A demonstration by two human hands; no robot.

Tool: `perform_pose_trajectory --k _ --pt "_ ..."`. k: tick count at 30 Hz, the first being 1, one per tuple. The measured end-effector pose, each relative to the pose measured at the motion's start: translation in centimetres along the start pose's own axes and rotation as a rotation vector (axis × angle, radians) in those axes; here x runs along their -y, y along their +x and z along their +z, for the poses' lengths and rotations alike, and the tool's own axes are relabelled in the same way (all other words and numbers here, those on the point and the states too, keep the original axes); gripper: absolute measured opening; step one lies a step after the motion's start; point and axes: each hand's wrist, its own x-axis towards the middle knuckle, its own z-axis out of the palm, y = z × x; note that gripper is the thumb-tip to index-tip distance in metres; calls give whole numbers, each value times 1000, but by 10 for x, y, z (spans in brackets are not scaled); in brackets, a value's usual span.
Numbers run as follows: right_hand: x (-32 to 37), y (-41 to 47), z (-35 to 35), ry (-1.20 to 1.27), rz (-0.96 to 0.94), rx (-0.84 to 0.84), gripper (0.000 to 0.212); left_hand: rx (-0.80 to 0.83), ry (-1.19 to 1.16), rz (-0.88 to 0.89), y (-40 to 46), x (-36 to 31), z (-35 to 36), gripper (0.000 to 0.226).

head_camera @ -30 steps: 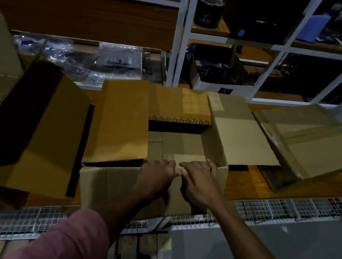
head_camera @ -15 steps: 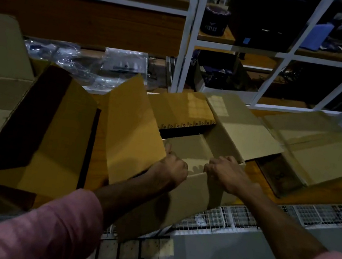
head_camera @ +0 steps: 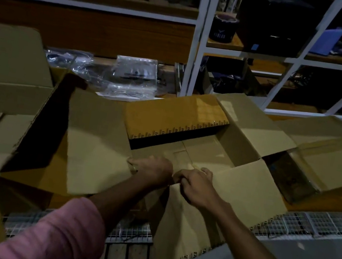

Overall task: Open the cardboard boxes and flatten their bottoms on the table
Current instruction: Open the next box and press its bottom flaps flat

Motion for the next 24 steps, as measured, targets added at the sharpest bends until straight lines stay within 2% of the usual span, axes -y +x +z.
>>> perform_pose_trajectory --k 2,6,9,11,16,19,21,24 --pt "-4 -4 11 -35 5 -86 47 -29 43 23 5 14 2 15" --pt "-19 -10 9 -113 31 -140 47 -62 161 196 17 47 3 26" --pt "-31 -15 2 -215 63 -122 53 -65 317 290 22 69 10 8" --pt "-38 -19 -2 -245 99 -146 55 -83 407 293 27 76 18 21" --pt "-39 -23 -3 -271 400 -254 52 -162 491 353 23 75 28 28" --pt "-19 -24 3 -96 672 -329 57 -189 450 353 18 77 35 29" --pt "-1 -23 5 127 818 -296 74 -214 407 346 13 77 41 29" --pt "24 -21 18 419 903 -240 99 -249 377 335 8 76 46 27"
